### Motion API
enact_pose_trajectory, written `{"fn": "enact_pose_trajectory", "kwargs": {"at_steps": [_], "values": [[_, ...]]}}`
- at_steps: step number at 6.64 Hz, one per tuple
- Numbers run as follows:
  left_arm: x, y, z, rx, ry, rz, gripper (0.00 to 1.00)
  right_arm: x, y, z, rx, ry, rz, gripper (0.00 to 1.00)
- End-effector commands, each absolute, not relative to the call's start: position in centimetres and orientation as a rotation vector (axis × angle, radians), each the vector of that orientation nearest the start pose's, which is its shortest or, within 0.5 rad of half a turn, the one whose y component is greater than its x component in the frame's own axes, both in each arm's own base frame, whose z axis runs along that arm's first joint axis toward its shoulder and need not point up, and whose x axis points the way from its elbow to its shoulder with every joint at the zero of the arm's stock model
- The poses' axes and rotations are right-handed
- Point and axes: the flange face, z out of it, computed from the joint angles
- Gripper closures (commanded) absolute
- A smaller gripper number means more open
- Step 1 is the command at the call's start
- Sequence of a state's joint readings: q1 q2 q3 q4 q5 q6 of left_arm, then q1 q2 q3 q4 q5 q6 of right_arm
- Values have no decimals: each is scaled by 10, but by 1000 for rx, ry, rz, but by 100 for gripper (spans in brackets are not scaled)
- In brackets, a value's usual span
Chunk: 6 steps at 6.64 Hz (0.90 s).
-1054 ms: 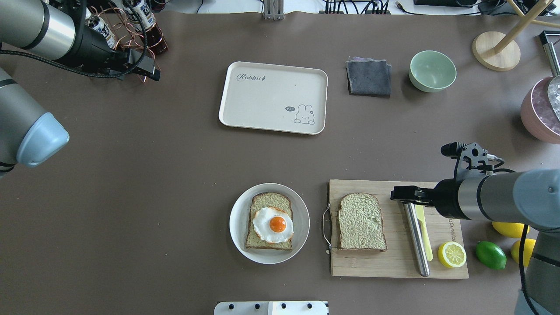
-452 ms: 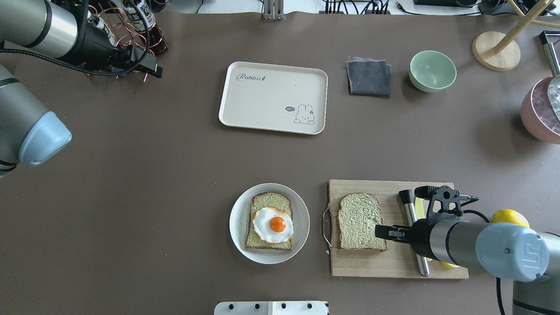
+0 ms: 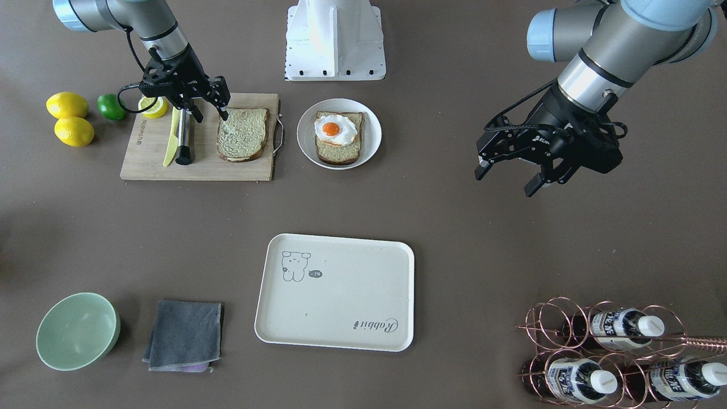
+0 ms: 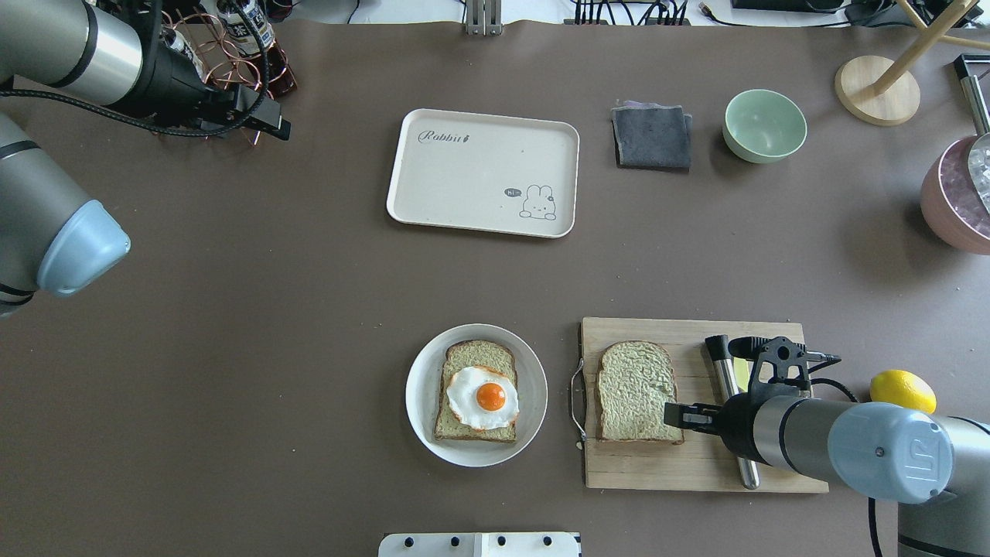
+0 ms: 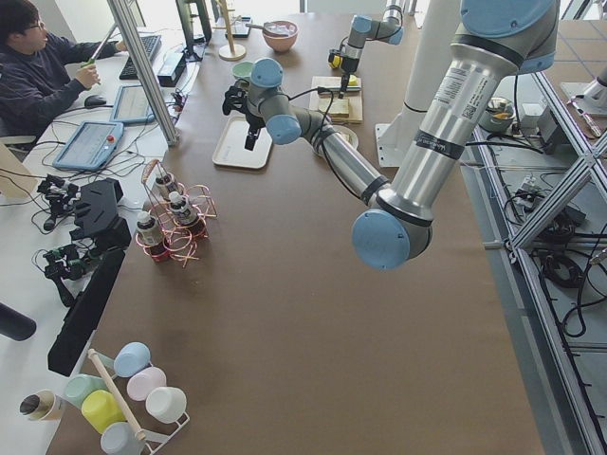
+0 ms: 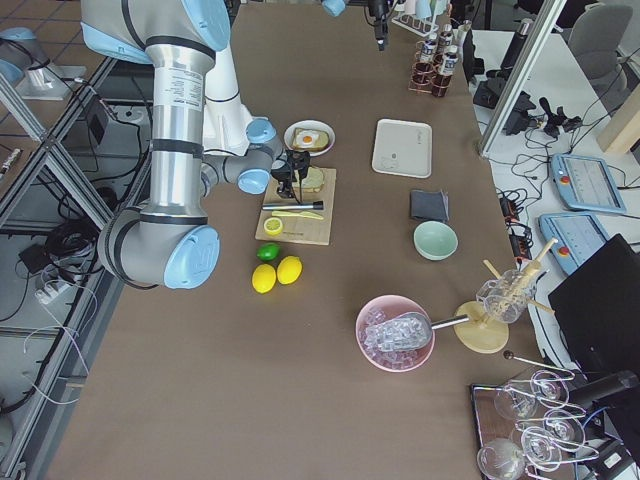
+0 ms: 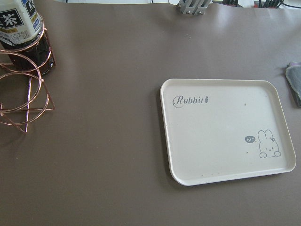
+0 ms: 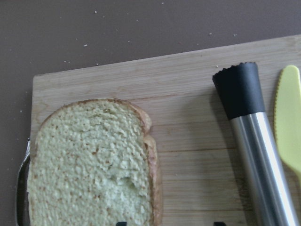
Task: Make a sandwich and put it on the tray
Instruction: 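Grasp the bread slice edge with the right gripper and lift it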
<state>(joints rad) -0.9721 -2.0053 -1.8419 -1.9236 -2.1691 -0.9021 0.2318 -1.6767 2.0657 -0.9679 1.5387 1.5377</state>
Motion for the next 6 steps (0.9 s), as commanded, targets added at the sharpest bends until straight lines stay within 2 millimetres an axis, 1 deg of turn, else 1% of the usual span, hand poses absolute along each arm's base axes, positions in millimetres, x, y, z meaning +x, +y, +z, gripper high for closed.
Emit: {"fn": "enact_pose_trajectory", "kwargs": {"at_steps": [1,3,4,5,6], "values": [[274,-538,247,379,1090,48,0,-419,-228,405,162,-989,204,32],[274,-537,246,381,1092,50,0,-426,-218,405,160,-988,206,32],[274,-537,245,383,1092,50,0,-427,-216,405,161,-989,204,34],[274,-537,245,383,1092,50,0,-428,-214,405,149,-991,218,50],[273,-536,243,386,1095,52,0,-429,-213,405,151,-991,222,97]]}}
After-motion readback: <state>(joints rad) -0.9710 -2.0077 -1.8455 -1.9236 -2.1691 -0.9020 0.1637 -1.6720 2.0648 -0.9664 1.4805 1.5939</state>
